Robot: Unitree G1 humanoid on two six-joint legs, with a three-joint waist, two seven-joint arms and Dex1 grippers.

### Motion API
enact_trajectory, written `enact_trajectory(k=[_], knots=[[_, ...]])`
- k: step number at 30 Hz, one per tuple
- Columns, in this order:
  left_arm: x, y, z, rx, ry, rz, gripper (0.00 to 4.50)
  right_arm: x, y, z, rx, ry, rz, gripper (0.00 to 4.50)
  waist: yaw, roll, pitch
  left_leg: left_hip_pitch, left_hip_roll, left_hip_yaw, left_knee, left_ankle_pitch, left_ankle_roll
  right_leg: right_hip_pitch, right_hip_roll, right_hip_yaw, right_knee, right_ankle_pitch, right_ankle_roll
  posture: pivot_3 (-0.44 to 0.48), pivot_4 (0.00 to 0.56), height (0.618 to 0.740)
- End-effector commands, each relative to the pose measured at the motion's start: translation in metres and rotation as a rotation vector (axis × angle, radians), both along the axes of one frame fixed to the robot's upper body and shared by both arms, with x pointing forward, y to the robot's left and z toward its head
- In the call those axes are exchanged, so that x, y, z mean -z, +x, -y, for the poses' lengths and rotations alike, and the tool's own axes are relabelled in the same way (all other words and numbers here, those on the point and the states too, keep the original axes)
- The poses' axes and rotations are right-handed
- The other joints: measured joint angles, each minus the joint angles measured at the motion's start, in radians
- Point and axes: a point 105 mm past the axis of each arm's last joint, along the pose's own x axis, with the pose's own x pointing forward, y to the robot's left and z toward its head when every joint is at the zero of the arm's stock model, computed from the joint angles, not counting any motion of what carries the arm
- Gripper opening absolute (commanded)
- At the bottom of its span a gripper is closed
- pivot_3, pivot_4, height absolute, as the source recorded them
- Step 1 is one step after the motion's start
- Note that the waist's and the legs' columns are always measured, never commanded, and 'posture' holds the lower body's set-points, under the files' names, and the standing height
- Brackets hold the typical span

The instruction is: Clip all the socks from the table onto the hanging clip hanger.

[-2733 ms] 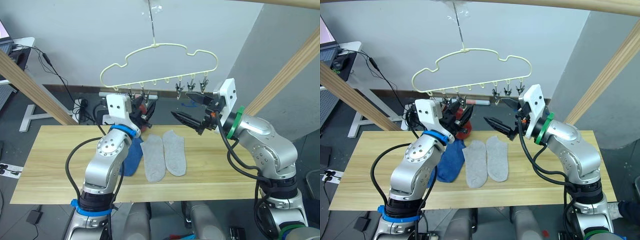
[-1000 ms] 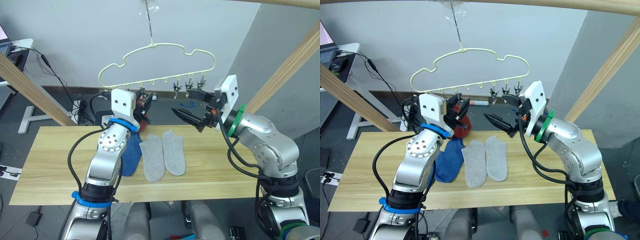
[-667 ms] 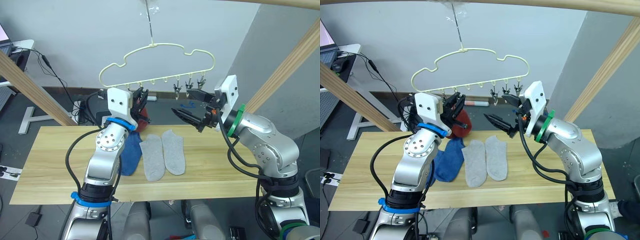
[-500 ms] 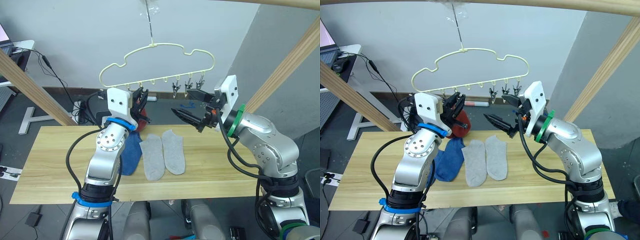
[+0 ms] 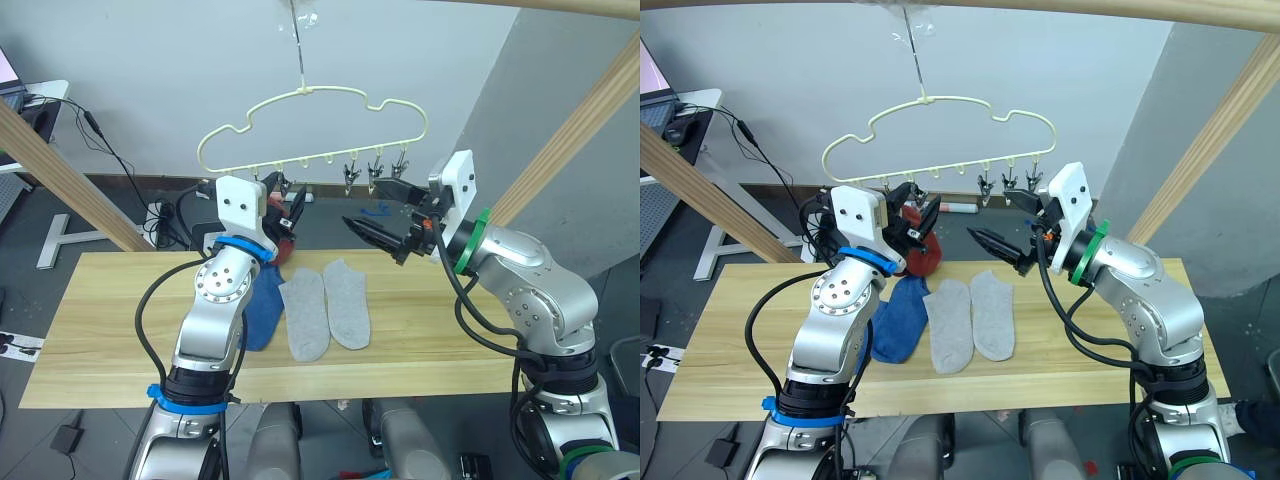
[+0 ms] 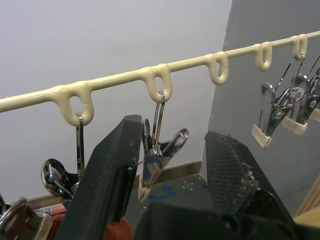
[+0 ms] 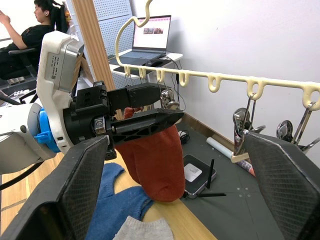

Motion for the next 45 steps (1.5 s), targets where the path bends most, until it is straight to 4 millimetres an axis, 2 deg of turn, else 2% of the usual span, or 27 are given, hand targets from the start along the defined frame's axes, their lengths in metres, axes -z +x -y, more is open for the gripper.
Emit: enact_trajectory(k=[1, 6, 9, 12, 16, 22, 25, 29, 33, 35, 41, 45], knots=[[-0.016, -0.003, 0.001, 0.000, -0.004, 0.060, 2.33, -0.012, -0.005, 0.000, -0.013, 0.013, 0.056, 4.50, 0.000, 0.000, 0.000, 0.000, 0.000, 0.000, 0.000, 0.000, 0.000, 0.000, 0.000, 0.000, 0.000, 0.000, 0.000, -0.149, 0.269, 0.740], [-0.016, -0.004, 0.001, -0.002, 0.002, 0.065, 2.33, -0.012, -0.005, -0.001, -0.013, 0.013, 0.056, 4.50, 0.000, 0.000, 0.000, 0.000, 0.000, 0.000, 0.000, 0.000, 0.000, 0.000, 0.000, 0.000, 0.000, 0.000, 0.000, -0.148, 0.270, 0.740], [-0.017, -0.004, 0.001, 0.000, 0.004, 0.073, 1.69, -0.012, -0.006, -0.001, -0.015, 0.014, 0.055, 4.50, 0.000, 0.000, 0.000, 0.000, 0.000, 0.000, 0.000, 0.000, 0.000, 0.000, 0.000, 0.000, 0.000, 0.000, 0.000, -0.148, 0.269, 0.740], [-0.018, -0.005, 0.001, 0.005, -0.005, 0.076, 0.82, -0.011, -0.006, -0.001, -0.015, 0.012, 0.054, 4.50, 0.000, 0.000, 0.000, 0.000, 0.000, 0.000, 0.000, 0.000, 0.000, 0.000, 0.000, 0.000, 0.000, 0.000, 0.000, -0.148, 0.271, 0.740], [-0.018, -0.006, 0.000, 0.007, -0.009, 0.072, 0.04, -0.010, -0.007, -0.001, -0.016, 0.013, 0.049, 4.50, 0.000, 0.000, 0.000, 0.000, 0.000, 0.000, 0.000, 0.000, 0.000, 0.000, 0.000, 0.000, 0.000, 0.000, 0.000, -0.147, 0.274, 0.740], [-0.015, -0.006, 0.000, 0.009, -0.008, 0.057, 0.02, -0.006, -0.005, -0.002, -0.013, 0.011, 0.039, 4.50, 0.000, 0.000, 0.000, 0.000, 0.000, 0.000, 0.000, 0.000, 0.000, 0.000, 0.000, 0.000, 0.000, 0.000, 0.001, -0.144, 0.276, 0.740], [-0.013, -0.004, -0.006, 0.002, -0.036, 0.026, 0.02, 0.033, 0.011, -0.002, 0.079, -0.126, -0.032, 4.50, -0.001, 0.000, 0.000, 0.000, 0.000, 0.000, 0.000, 0.000, 0.000, 0.000, 0.000, 0.000, 0.000, -0.001, 0.002, -0.140, 0.275, 0.740], [-0.011, -0.001, -0.016, 0.040, -0.148, -0.065, 0.02, 0.103, 0.025, -0.008, 0.159, -0.299, -0.162, 4.50, -0.001, 0.000, 0.000, 0.000, 0.000, 0.000, 0.000, 0.000, 0.000, 0.000, 0.000, 0.000, 0.000, -0.003, 0.004, -0.124, 0.273, 0.740], [-0.010, 0.000, -0.029, 0.066, -0.212, -0.133, 0.02, 0.153, 0.035, -0.021, 0.196, -0.379, -0.250, 4.50, -0.005, 0.000, 0.000, 0.000, 0.000, 0.000, 0.000, 0.000, 0.000, 0.000, 0.000, 0.000, 0.000, -0.003, 0.004, -0.096, 0.275, 0.740], [-0.010, -0.001, -0.035, 0.065, -0.200, -0.147, 0.02, 0.172, 0.042, -0.028, 0.219, -0.405, -0.285, 4.50, -0.006, 0.000, 0.000, 0.001, 0.001, 0.000, 0.000, 0.000, 0.000, 0.000, 0.001, 0.001, 0.000, -0.003, 0.004, -0.096, 0.275, 0.740], [-0.007, -0.007, -0.039, 0.051, -0.180, -0.161, 0.02, 0.202, 0.056, -0.036, 0.275, -0.443, -0.352, 4.50, -0.003, 0.000, 0.000, 0.001, 0.001, 0.000, 0.000, 0.000, 0.000, 0.000, 0.001, 0.001, 0.000, -0.002, 0.004, -0.063, 0.276, 0.740], [-0.007, -0.011, -0.037, 0.049, -0.183, -0.166, 0.02, 0.221, 0.058, -0.036, 0.282, -0.502, -0.377, 4.50, -0.002, -0.001, 0.000, 0.001, 0.001, 0.000, 0.000, 0.000, 0.000, 0.000, 0.001, 0.001, 0.001, -0.002, 0.003, -0.044, 0.273, 0.740]])
